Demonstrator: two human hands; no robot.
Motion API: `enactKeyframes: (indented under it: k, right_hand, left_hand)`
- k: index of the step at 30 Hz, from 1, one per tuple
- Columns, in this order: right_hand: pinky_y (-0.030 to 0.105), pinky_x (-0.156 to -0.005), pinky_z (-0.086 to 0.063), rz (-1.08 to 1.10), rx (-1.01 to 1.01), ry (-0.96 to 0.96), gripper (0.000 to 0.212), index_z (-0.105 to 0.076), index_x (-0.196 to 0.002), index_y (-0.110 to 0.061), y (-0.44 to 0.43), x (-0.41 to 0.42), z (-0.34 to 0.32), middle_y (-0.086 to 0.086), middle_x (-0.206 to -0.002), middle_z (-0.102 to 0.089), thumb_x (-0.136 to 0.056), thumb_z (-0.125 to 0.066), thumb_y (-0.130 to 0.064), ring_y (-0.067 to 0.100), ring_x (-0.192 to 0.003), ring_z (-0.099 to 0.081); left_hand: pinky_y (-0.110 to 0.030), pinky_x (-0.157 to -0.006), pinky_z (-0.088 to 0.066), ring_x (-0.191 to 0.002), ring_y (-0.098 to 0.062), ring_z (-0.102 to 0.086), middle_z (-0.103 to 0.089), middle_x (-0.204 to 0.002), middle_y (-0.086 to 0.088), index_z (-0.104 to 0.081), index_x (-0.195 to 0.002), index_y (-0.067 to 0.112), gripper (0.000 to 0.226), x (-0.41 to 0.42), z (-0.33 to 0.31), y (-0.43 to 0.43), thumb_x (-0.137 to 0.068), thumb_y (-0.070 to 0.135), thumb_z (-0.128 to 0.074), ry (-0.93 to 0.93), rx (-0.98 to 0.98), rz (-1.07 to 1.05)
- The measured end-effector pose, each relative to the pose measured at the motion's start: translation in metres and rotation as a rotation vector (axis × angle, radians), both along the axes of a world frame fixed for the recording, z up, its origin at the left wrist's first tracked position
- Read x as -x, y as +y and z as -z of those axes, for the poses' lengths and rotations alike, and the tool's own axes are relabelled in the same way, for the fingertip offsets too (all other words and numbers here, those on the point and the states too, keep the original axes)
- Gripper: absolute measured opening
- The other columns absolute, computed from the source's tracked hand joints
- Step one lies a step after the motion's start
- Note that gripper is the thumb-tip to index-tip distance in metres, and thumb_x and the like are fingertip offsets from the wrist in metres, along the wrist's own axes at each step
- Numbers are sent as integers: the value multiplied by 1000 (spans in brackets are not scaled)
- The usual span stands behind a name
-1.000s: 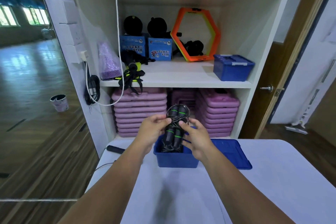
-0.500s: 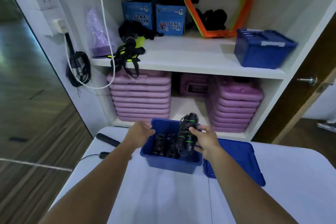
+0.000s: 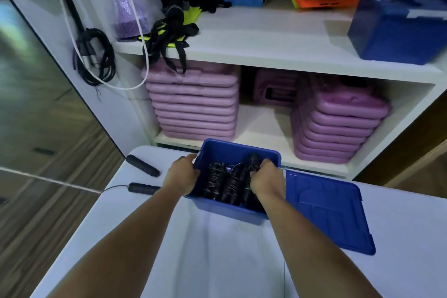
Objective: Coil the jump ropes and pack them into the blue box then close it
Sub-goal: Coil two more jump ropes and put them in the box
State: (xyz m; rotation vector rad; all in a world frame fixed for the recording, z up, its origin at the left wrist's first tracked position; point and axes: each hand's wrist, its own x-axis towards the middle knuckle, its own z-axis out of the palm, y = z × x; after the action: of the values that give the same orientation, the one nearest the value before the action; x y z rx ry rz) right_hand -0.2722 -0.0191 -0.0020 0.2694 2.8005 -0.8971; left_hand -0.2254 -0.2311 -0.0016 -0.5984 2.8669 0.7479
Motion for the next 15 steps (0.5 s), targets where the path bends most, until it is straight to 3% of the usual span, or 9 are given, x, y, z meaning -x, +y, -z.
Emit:
enactKeyframes:
  k: [5, 8, 12, 15]
  right_hand:
    - [44, -83, -51, -88, -177, 1, 34, -44, -131, -9, -11, -3, 16, 19, -122, -62, -97, -47, -10, 39, -111, -61]
    - [44, -89, -52, -122, -251, -69, 36, -44, -133, -4, -12, -2, 19, 19, -128, -60, -97, -45, -3, 37, -116, -61]
    - [40, -91, -52, -244, -369, -140, 33, -56, -127, -3, -10, -2, 19, 15, -129, -62, -97, -44, 1, 32, -118, -61]
    - [39, -89, -53, -281, -376, -167, 33, -59, -126, -5, -11, -4, 19, 14, -127, -63, -96, -46, 1, 32, -116, -62]
  left_hand:
    - [-42, -81, -57, -93, -35, -66, -71, -104, -10, -71, -117, 25, 32, 3, 0, -4, -95, 16, -49, 8, 17, 8]
    - [-41, -80, -57, -92, -35, -66, -70, -105, -11, -71, -118, 27, 35, 3, 3, -4, -95, 14, -47, 16, 33, 15]
    - [-40, -81, -55, -92, -35, -65, -68, -107, -11, -70, -120, 28, 39, 3, 6, -3, -94, 11, -46, 22, 29, 16]
    - [-37, -73, -50, -88, -33, -62, -66, -105, -11, -70, -117, 23, 36, 3, 8, -5, -95, 9, -45, 9, 54, 38]
